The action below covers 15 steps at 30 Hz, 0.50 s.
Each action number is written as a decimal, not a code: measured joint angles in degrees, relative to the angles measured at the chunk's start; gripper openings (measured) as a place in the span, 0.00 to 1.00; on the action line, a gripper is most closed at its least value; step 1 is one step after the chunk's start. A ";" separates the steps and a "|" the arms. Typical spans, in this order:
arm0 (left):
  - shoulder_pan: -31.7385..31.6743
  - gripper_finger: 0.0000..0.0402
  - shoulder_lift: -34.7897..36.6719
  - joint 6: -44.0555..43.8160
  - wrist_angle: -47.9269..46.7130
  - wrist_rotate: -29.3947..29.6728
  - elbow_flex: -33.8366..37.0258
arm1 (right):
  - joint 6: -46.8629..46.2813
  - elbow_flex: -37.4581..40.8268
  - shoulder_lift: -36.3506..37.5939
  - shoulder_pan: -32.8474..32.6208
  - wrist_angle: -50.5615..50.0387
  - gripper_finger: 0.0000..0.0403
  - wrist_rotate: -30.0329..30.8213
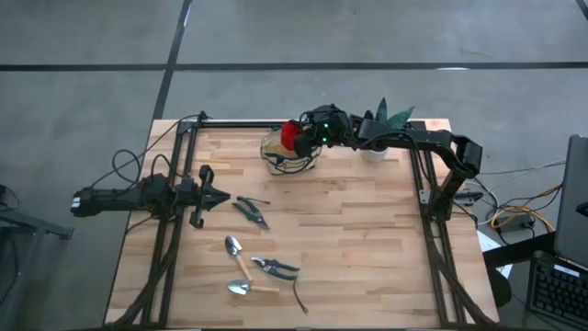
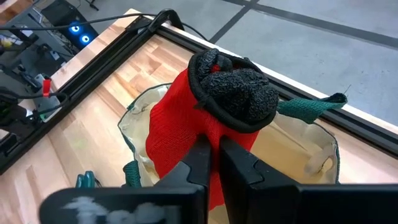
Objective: Pick & Place Garden tools in Gardening bag
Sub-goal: Put the red gloves into the bag, then put the top pruner into the left bag pocket
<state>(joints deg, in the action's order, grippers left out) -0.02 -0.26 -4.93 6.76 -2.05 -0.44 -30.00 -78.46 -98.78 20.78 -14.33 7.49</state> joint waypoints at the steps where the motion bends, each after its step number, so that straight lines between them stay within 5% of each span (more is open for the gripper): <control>1: 0.01 0.08 -0.01 0.00 0.00 0.01 0.01 | 0.00 0.00 0.00 0.00 0.00 0.07 0.00; 15: 0.00 0.08 0.01 0.00 0.00 -0.01 0.01 | -4.26 0.00 0.00 -0.05 0.13 0.36 -0.02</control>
<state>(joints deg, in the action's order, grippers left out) -0.02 -0.26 -4.93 6.76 -2.07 -0.43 -34.26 -78.46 -98.78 20.73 -14.20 7.46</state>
